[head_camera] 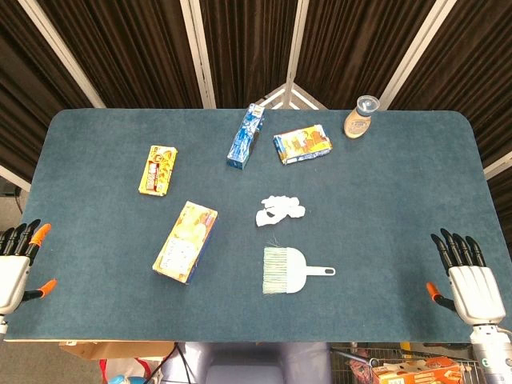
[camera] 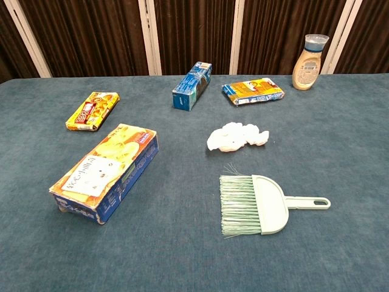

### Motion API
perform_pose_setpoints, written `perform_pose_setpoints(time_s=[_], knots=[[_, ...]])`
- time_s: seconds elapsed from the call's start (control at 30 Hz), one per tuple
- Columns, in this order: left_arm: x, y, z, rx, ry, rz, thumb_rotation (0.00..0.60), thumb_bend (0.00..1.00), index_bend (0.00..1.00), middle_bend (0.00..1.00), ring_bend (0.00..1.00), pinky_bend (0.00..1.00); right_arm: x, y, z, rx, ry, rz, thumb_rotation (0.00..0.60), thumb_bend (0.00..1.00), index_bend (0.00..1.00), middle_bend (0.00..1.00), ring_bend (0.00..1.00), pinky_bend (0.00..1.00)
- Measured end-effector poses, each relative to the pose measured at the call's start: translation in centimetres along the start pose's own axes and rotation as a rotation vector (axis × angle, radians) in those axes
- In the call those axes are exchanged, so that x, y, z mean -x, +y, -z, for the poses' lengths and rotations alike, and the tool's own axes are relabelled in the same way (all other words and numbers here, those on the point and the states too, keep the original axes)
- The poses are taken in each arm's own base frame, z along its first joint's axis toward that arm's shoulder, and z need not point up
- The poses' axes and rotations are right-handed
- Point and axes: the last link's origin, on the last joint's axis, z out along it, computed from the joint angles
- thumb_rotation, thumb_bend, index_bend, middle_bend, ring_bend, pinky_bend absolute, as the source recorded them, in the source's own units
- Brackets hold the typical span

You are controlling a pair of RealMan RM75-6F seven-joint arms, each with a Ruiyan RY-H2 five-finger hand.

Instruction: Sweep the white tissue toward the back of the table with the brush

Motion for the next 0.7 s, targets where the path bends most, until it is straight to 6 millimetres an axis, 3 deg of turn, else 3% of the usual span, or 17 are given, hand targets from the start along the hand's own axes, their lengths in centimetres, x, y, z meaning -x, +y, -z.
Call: perform_pose_setpoints(time_s=[0.7], knots=[[-0.17,0.02,-0.05,0.001,0.015,0.017,0.6,0.0,0.0,0.0,0.0,0.0,0.05,-0.01,0.1,0.005,-0.001,0.001,0.6,0.3,0.0,0.0,0.0,0.0]])
